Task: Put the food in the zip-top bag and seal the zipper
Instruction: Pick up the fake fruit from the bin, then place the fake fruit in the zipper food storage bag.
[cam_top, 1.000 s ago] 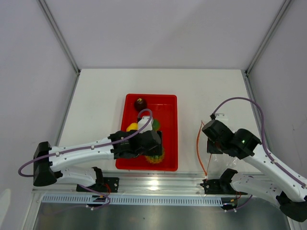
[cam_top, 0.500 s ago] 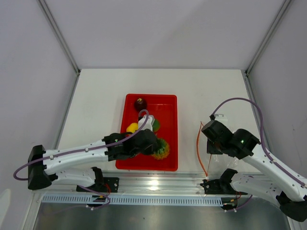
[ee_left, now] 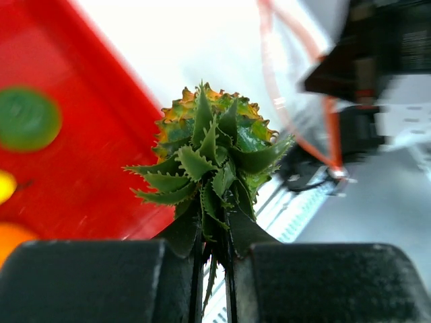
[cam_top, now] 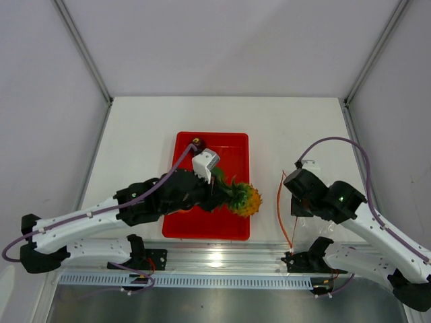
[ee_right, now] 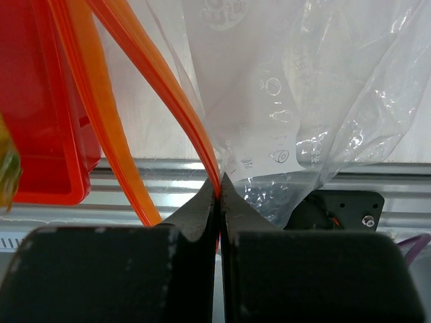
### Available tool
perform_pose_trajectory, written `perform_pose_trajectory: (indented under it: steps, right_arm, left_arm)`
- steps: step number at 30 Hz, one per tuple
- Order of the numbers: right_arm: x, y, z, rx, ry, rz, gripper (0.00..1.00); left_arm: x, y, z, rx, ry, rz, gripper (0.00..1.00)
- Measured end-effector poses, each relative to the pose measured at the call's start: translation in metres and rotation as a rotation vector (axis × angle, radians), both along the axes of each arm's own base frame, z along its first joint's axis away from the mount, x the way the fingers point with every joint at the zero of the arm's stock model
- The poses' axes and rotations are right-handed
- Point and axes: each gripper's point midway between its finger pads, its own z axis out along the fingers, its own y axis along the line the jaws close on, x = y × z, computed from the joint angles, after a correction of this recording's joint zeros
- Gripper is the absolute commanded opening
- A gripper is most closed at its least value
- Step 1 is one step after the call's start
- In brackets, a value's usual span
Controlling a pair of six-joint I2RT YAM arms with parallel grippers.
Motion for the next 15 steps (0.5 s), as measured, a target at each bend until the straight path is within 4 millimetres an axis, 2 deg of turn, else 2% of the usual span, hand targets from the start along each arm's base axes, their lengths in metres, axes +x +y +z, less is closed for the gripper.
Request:
perform_pose_trajectory:
  steps: [7, 9, 12, 15]
  right_arm:
    - [-0.003, 0.005, 0.001, 0.028, 0.012, 0.013, 0.0]
    - [-0.003, 0.008, 0.001, 0.04, 0.018, 0.018, 0.0]
    - [-0.004, 0.012, 0.001, 0.059, 0.024, 0.027, 0.0]
    - [-0.005, 0.017, 0.002, 0.085, 0.032, 0.036, 0.0]
  left_arm:
    - [-0.026, -0.008, 0.069, -0.262, -0.096, -0.175, 0.01]
    - [-0.032, -0.01, 0.081, -0.324, -0.113, -0.212, 0.01]
    - [-0.041, -0.021, 0.094, -0.416, -0.134, -0.279, 0.01]
    - [-0.047, -0.033, 0.09, -0.474, -0.132, -0.327, 0.0]
